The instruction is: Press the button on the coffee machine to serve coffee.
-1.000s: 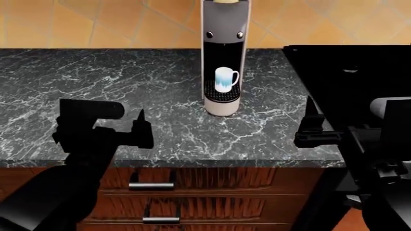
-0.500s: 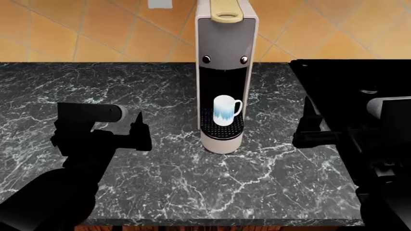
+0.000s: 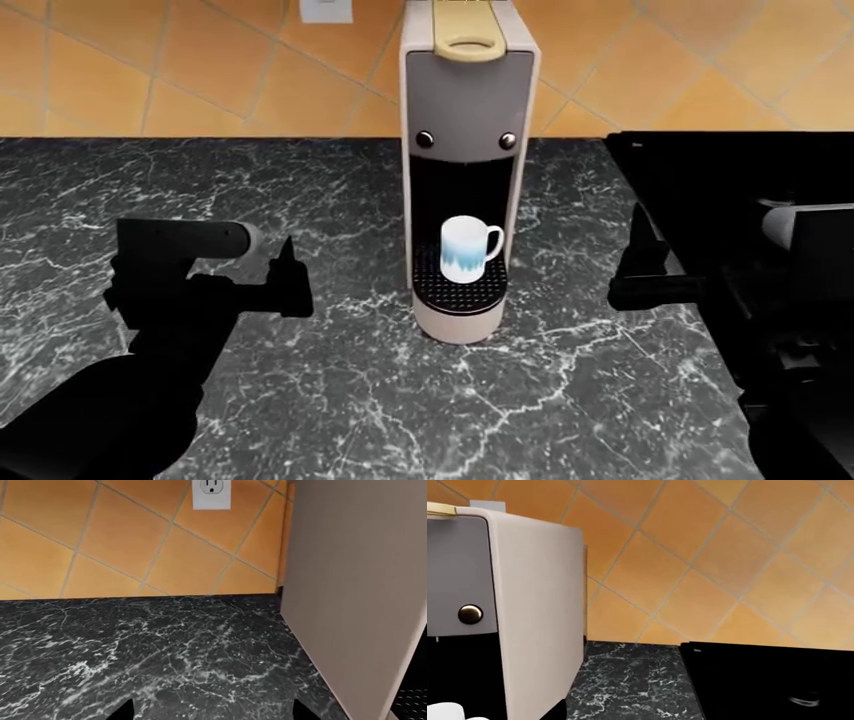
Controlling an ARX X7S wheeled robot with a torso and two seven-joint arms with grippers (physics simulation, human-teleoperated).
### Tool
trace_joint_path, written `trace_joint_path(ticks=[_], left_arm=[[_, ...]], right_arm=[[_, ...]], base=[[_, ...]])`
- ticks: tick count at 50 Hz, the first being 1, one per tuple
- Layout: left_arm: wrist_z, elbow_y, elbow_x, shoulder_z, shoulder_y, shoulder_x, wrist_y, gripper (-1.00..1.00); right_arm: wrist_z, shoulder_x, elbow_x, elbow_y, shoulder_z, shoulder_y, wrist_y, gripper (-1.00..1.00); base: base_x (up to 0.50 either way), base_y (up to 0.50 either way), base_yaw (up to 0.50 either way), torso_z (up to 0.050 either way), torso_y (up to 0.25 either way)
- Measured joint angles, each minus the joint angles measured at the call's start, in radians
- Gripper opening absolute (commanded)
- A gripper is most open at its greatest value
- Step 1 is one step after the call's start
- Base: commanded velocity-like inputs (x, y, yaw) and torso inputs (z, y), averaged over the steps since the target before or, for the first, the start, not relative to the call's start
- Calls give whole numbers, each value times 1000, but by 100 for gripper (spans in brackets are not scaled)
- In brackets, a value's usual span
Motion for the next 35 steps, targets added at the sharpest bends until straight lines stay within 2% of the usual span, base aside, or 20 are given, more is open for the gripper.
trace_joint_path(ticks=[35], left_arm=[[-5, -19, -2, 10, 15, -5, 24, 100]], right_arm=[[-6, 0, -1, 39, -36, -2, -35, 100]], base=[[117, 0, 0, 0, 0]])
